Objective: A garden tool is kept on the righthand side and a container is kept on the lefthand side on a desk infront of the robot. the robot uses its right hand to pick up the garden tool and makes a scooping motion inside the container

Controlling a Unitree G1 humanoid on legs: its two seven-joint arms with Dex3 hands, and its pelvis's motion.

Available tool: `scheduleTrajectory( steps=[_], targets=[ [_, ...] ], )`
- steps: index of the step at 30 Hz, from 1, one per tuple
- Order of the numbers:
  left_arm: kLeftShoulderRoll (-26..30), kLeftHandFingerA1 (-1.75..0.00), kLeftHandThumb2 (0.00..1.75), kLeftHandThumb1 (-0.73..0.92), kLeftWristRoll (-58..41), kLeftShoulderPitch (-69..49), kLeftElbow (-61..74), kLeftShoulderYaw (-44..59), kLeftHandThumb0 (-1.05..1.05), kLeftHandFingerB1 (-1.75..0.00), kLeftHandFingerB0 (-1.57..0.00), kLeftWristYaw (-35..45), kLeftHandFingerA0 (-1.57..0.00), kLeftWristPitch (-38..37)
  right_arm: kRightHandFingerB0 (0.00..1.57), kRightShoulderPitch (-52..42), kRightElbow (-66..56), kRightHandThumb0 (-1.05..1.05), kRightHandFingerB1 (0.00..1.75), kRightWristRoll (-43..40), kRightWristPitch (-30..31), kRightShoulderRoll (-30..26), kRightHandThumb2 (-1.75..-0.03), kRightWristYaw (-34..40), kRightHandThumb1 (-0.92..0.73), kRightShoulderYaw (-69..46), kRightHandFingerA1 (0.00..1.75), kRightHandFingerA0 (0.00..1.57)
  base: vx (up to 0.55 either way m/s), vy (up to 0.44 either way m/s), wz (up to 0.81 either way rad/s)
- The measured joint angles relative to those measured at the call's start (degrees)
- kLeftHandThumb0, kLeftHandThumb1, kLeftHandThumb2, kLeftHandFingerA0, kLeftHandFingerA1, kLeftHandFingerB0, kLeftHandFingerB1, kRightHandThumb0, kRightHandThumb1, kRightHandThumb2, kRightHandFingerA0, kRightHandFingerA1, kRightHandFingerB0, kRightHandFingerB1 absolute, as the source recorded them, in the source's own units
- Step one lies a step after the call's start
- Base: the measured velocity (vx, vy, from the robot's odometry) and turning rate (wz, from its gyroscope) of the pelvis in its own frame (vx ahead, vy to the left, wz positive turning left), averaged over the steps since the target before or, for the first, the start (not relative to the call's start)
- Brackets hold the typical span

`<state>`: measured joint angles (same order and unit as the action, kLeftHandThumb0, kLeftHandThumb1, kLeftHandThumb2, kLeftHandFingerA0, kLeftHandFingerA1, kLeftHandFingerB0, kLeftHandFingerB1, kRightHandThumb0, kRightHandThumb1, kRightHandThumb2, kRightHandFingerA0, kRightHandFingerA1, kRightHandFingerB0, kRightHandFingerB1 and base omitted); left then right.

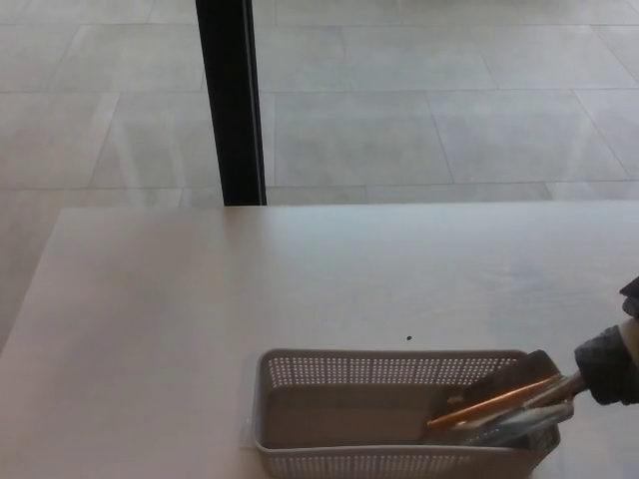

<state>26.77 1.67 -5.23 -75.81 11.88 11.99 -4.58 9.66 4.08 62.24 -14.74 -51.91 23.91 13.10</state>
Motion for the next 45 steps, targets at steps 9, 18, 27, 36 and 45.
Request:
scheduleTrajectory(
  steps=[9,18,27,36,45],
  targets=[
    [-0.01,-0.95,1.08,-0.02,0.33,-0.04,0.07,-1.11,-0.41,-0.89,-0.68,0.34,-0.72,-0.20,0.91,-2.99,-1.63,-0.32,0.99,0.25,3.72,4.80,-0.59,-3.83,-0.61,1.76,1.73,0.85,0.00,0.000,0.00],
    [-0.05,-0.95,1.22,-0.01,0.37,-0.09,-0.07,-1.49,-0.37,-0.89,-0.64,0.25,-0.69,-0.36,0.83,-4.19,-2.67,-0.29,1.19,0.40,6.80,8.09,-0.72,-4.47,-0.54,3.56,1.75,0.88,0.00,0.000,0.00],
    [-0.05,-0.91,1.08,0.02,0.45,-0.23,-0.21,-1.84,-0.37,-0.86,-0.68,-0.04,-0.73,-0.38,0.83,-3.51,-3.50,-0.25,1.20,0.32,8.84,9.28,-0.69,-6.53,-0.57,4.67,1.74,0.85,0.00,0.000,0.00],
    [-0.03,-0.94,1.20,-0.01,0.55,-0.44,-0.22,-2.38,-0.36,-0.89,-0.70,-0.24,-0.75,-0.49,0.95,-2.76,-4.84,-0.31,0.80,0.64,11.08,10.77,-0.60,-8.97,-0.55,5.89,1.69,0.91,0.00,0.000,0.00],
    [-0.01,-0.96,1.32,0.00,0.40,-0.53,-0.29,-1.88,-0.35,-0.90,-0.64,-0.32,-0.70,-0.51,0.69,-4.33,-4.74,-0.20,1.48,-2.19,14.08,18.58,-0.85,-9.37,-0.53,3.77,1.75,0.87,0.00,0.000,0.00]
  ],
)
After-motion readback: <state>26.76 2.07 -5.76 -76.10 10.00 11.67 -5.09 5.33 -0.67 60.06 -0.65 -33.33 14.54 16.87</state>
